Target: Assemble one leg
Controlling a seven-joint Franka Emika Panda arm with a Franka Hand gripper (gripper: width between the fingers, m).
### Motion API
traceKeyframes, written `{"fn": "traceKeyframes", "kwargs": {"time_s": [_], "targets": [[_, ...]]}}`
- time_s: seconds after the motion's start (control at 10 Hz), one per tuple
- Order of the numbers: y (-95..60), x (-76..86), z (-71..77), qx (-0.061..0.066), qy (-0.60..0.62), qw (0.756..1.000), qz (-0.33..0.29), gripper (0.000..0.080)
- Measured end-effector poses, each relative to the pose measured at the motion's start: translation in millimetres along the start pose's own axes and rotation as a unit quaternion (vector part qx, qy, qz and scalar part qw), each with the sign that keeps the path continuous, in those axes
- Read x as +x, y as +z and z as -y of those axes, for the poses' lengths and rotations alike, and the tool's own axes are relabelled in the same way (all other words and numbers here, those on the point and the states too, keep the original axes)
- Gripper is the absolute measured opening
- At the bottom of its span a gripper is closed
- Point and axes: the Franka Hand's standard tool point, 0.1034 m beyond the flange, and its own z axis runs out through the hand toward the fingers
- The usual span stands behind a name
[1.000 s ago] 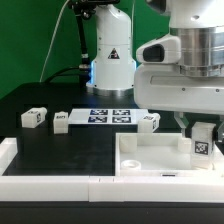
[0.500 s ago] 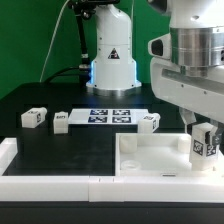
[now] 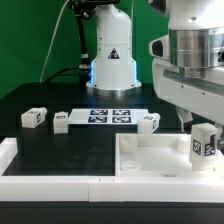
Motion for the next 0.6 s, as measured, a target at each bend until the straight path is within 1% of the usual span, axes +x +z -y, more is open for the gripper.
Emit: {"fn": "traceKeyframes", "kwargs": {"time_s": [0.1, 0.2, 0.3, 0.4, 0.5, 0.6], "targets": [[0.7, -3.0, -0.5, -0.005, -0.069, 0.998, -0.001, 0.0589], [1.6, -6.2, -1.0, -0.008, -0.134, 0.991, 0.002, 0.0637], [2.3, -7.3, -0.9, -0.008, -0.204, 0.979, 0.003, 0.0646], [3.0, -7.4, -1.1, -0.009, -0.278, 0.96, 0.004, 0.0646], [3.0, -7.4, -1.1, -0.009, -0.349, 0.937, 0.004, 0.0646], [3.1, -8.0, -0.9, -0.009, -0.399, 0.917, 0.003, 0.0649]]}}
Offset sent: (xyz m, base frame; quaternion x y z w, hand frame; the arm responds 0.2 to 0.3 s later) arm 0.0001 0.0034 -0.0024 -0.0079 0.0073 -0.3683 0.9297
